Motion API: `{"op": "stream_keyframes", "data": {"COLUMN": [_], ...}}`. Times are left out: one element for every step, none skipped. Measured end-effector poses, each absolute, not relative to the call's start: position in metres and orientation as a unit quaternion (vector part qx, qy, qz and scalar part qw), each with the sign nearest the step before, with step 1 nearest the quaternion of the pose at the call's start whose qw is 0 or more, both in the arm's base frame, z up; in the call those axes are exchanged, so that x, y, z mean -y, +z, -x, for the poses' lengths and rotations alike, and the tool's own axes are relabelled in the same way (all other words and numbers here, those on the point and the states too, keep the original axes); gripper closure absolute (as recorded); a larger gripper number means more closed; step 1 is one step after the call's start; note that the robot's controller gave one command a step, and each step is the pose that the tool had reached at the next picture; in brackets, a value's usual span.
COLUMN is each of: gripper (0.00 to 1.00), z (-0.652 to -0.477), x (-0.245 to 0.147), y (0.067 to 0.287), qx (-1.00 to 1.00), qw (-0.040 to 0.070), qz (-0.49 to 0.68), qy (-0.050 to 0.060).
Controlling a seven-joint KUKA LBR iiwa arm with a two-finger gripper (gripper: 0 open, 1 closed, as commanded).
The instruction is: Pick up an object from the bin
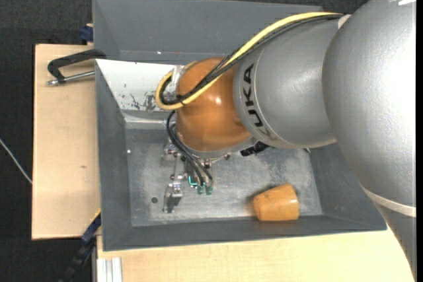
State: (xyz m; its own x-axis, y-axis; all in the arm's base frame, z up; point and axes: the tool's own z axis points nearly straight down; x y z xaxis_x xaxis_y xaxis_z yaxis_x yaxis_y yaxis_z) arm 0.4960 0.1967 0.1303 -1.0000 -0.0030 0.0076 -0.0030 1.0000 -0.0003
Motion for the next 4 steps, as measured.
{"op": "stream_keyframes", "data": {"gripper": [0.0, 0.0, 0.0, 0.0], "z": [-0.549, -0.565, -0.586, -0.594], "x": [-0.131, -0.062, 0.042, -0.062], "y": [0.124, 0.072, 0.114, 0.083], "qx": [1.0, 0.996, 1.0, 0.999], "qw": [-0.004, -0.003, -0.005, -0.001], "qz": [-0.002, -0.084, -0.011, 0.046], "qy": [0.0, -0.001, 0.001, -0.003]}}
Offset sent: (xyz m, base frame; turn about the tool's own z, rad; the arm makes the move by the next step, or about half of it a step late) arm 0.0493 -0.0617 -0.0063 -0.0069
